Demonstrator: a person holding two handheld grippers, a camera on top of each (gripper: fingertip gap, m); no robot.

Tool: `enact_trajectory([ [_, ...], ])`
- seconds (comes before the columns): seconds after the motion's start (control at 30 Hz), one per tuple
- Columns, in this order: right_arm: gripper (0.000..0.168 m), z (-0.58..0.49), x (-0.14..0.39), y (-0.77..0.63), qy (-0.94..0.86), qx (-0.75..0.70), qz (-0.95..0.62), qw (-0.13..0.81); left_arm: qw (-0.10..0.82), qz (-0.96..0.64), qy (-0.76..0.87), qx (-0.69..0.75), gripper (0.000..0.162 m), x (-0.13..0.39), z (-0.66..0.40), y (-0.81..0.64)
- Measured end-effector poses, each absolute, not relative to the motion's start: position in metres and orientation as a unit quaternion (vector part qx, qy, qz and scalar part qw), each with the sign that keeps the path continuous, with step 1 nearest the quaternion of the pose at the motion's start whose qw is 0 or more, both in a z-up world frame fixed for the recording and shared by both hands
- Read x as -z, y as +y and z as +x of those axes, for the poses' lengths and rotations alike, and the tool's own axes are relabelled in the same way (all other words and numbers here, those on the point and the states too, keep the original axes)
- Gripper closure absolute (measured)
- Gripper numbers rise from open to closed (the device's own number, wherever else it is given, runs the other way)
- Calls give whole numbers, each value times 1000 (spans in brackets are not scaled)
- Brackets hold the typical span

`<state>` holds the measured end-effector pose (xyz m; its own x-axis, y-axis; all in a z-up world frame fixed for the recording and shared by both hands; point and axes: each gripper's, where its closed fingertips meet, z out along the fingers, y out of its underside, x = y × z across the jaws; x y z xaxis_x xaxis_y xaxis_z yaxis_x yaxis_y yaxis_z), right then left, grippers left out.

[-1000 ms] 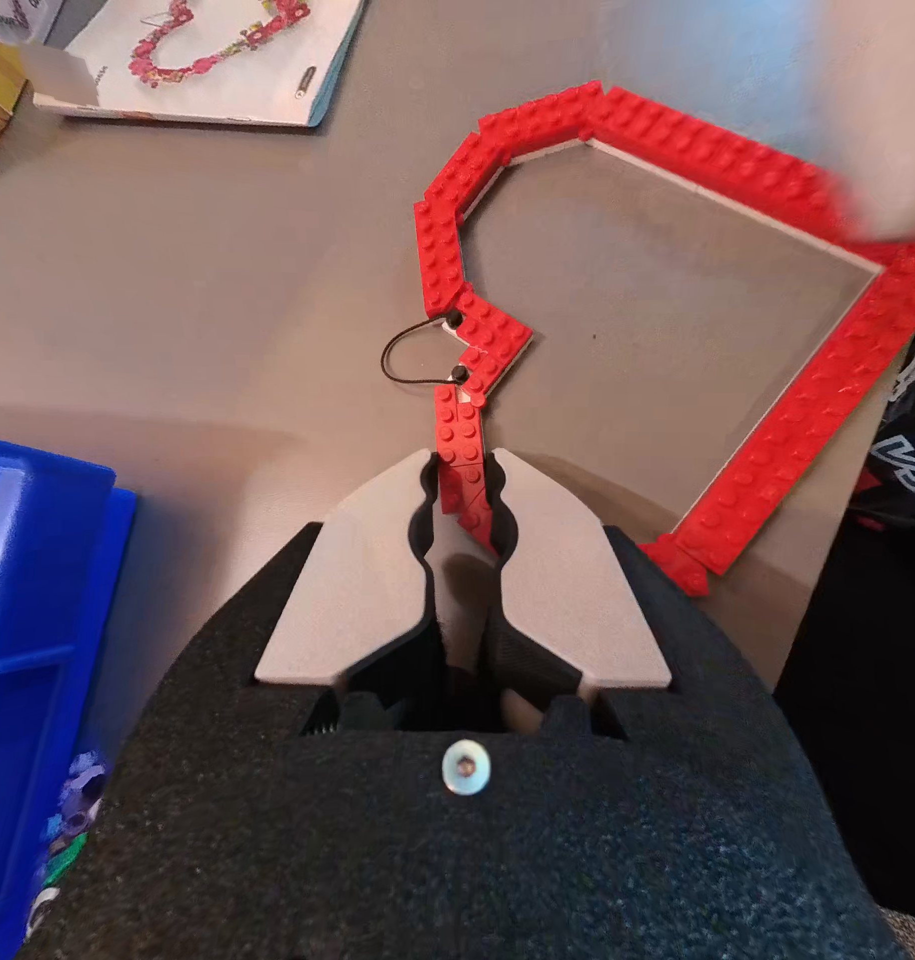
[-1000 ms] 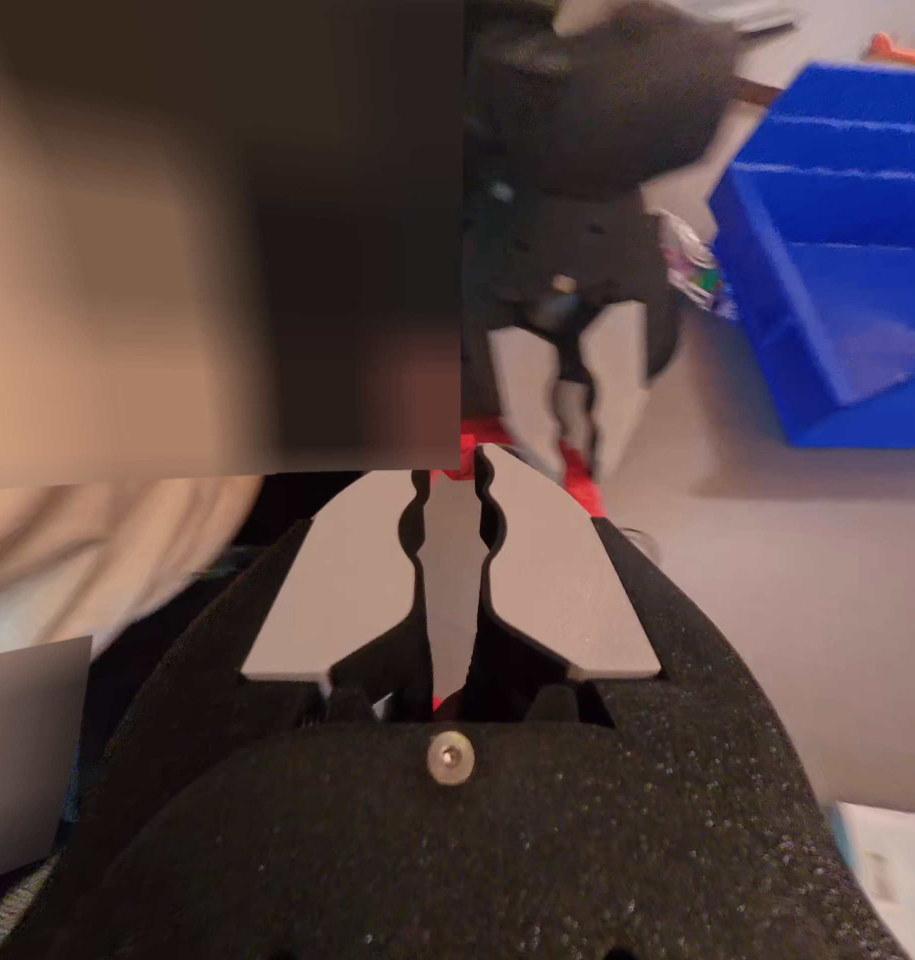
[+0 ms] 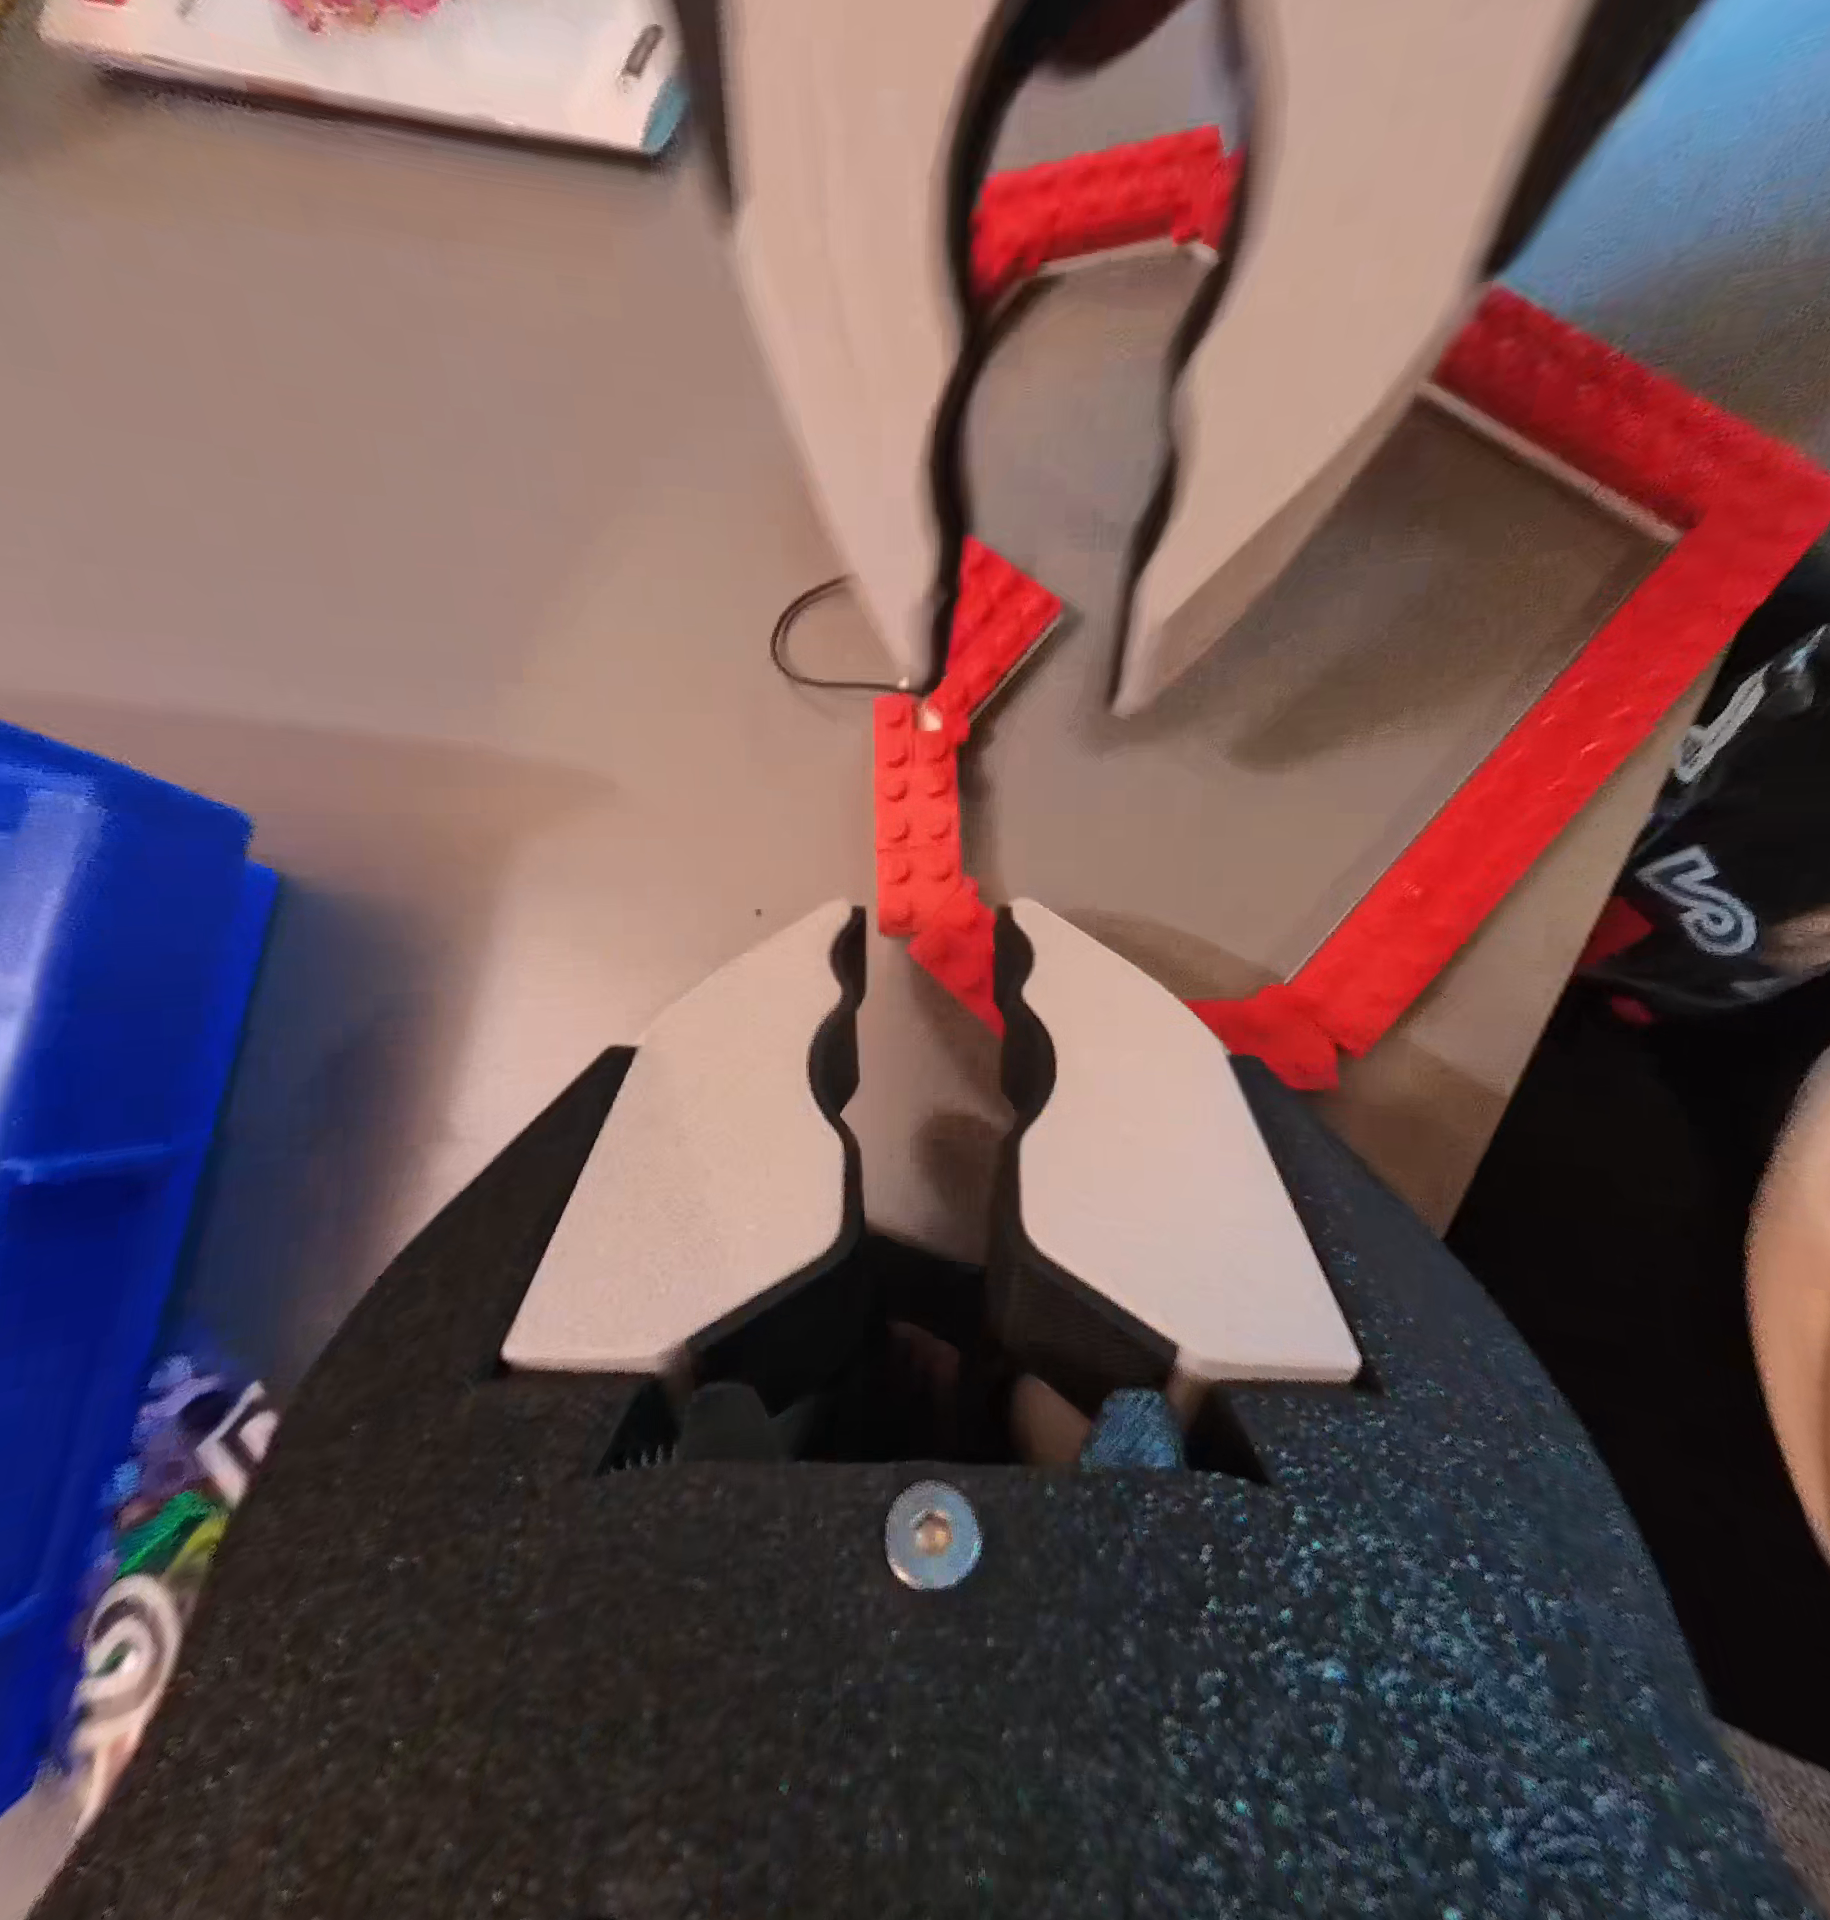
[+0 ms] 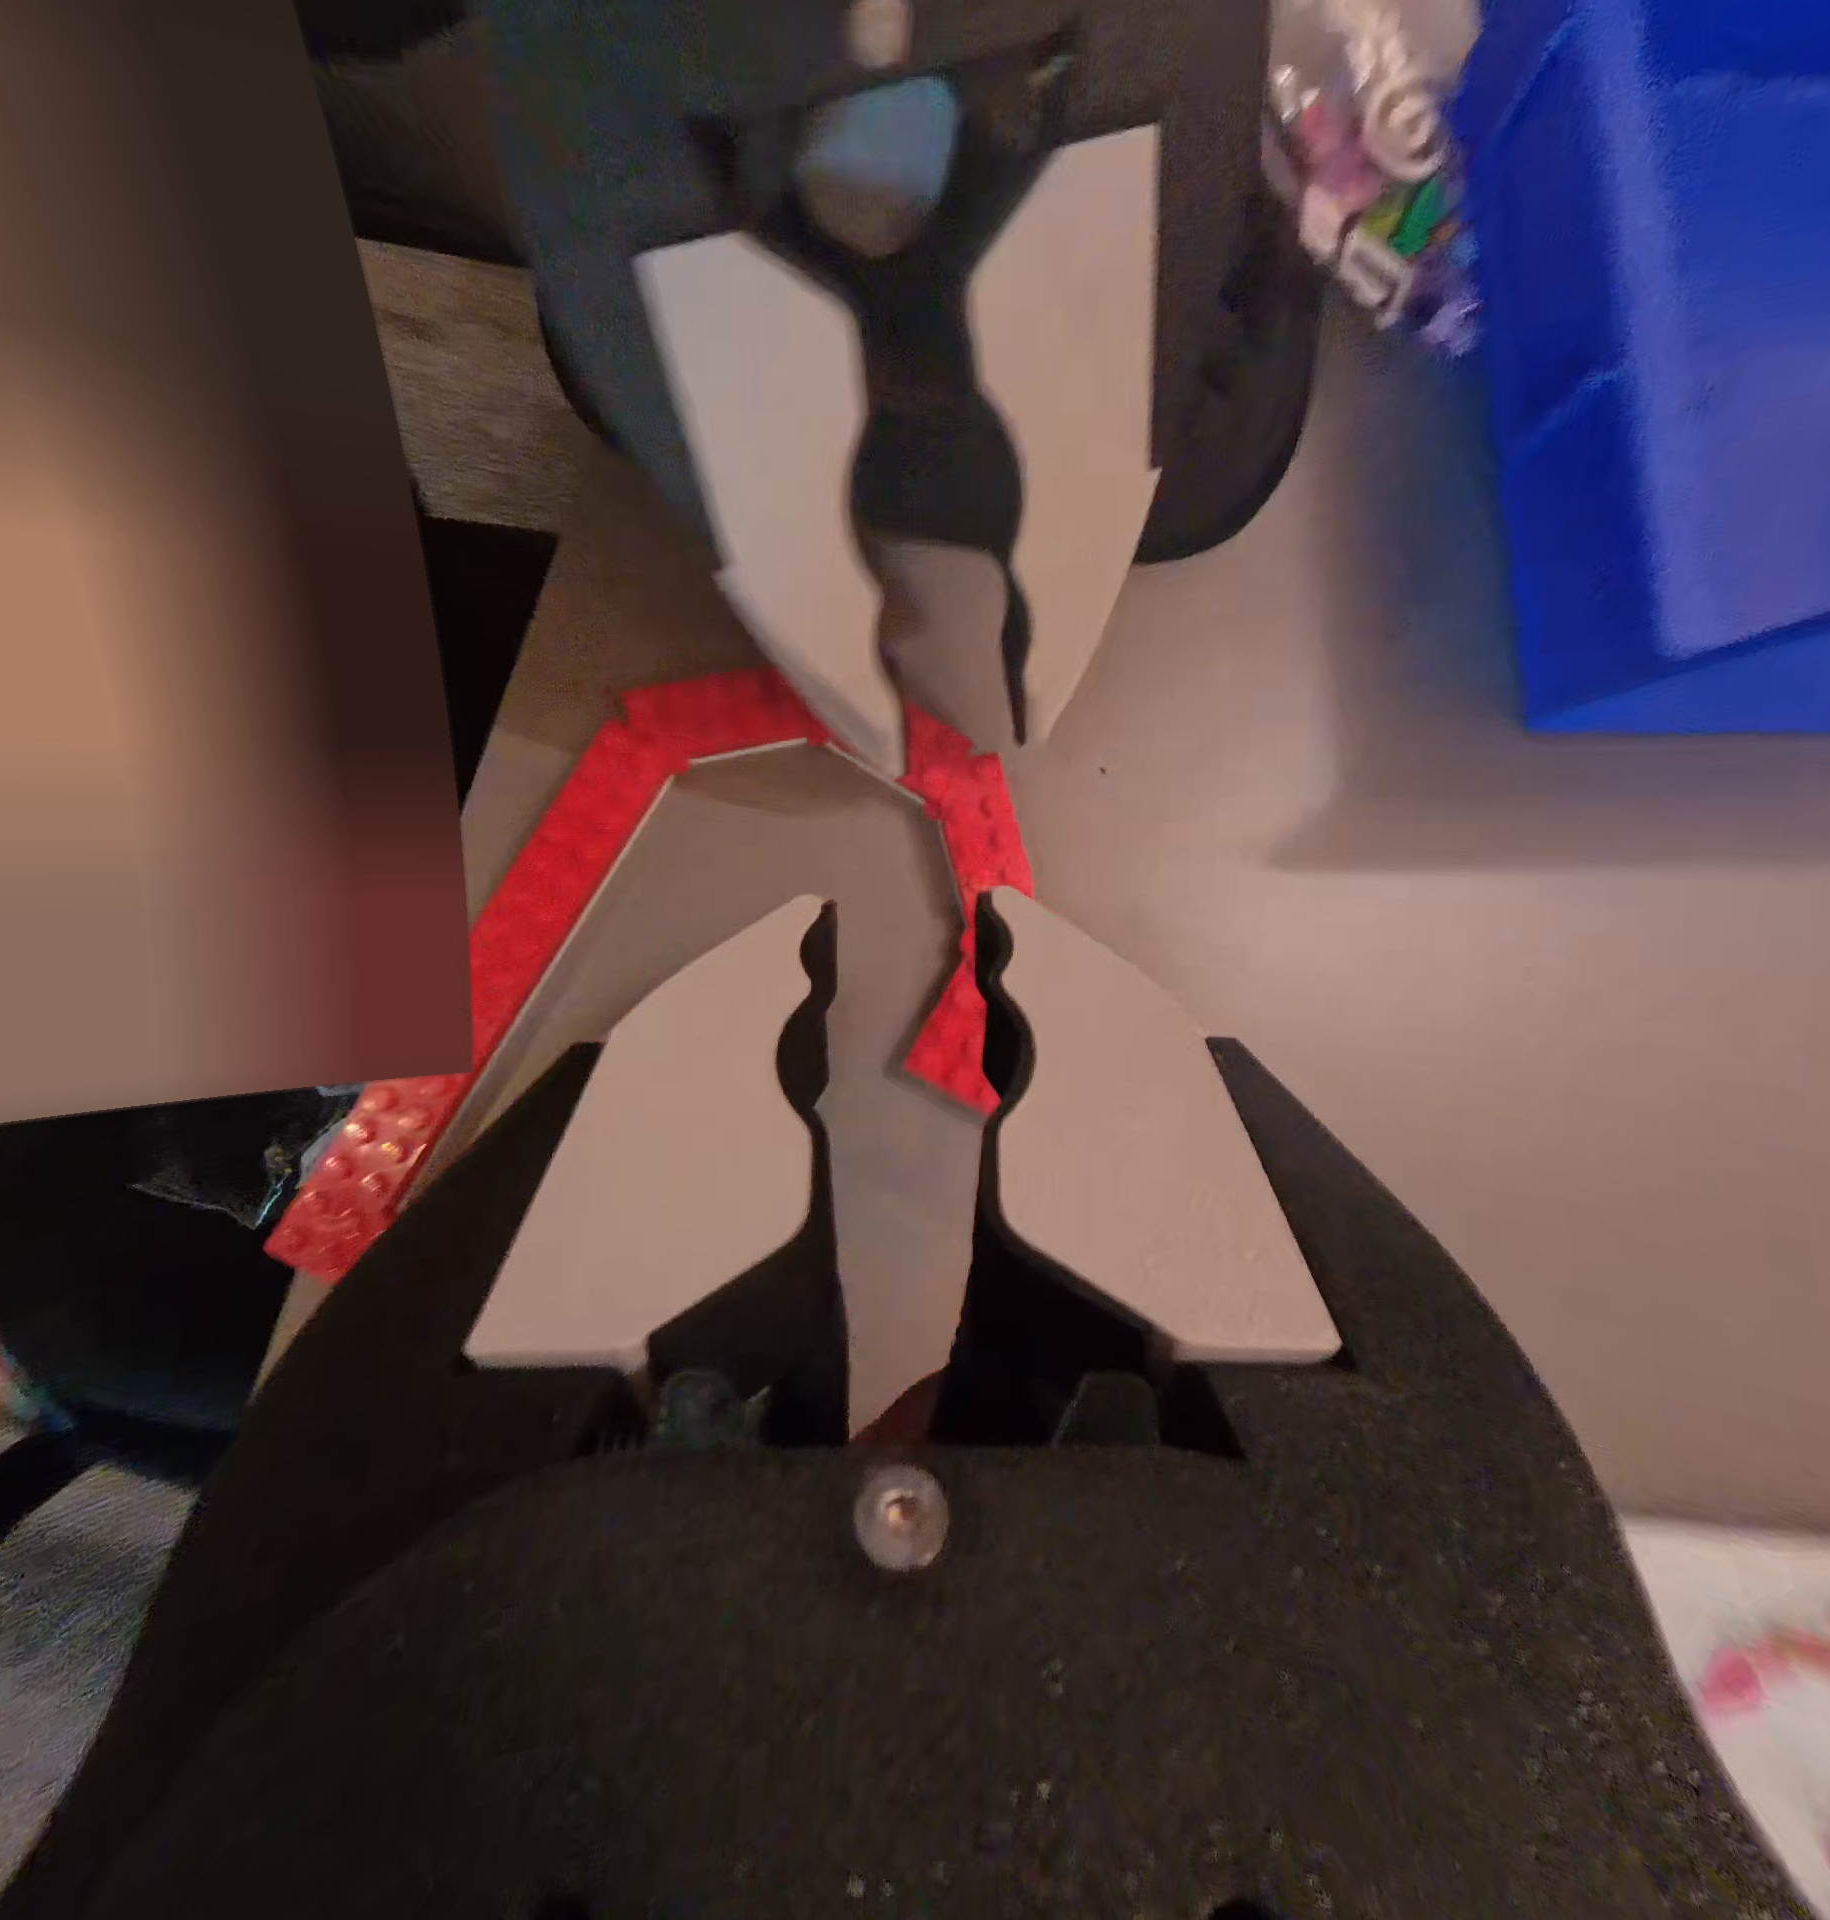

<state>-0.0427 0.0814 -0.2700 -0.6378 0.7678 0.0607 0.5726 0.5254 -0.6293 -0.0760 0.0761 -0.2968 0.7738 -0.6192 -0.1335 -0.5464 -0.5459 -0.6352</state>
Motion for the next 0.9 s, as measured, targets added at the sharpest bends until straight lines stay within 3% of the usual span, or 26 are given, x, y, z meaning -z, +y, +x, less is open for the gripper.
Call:
enact_trajectory([
  [0.03,143,-50,279,82,-861,-298,-390,138,343,-877,332,61,138,298,-73,76],
  [0.13,139,-65,297,89,-876,-281,-377,113,336,-880,328,66,135,302,-73,77],
  [0.33,152,-67,307,86,-893,-277,-334,119,343,-879,323,71,137,305,-73,78],
  [0.63,151,-63,299,84,-882,-242,-262,310,351,-880,314,61,141,306,-71,81],
  [0.73,152,-64,240,81,-826,-280,-245,423,353,-880,310,71,141,306,-71,81],
  [0.9,152,-13,218,38,-816,-403,-317,265,354,-891,275,68,141,306,-78,88],
])
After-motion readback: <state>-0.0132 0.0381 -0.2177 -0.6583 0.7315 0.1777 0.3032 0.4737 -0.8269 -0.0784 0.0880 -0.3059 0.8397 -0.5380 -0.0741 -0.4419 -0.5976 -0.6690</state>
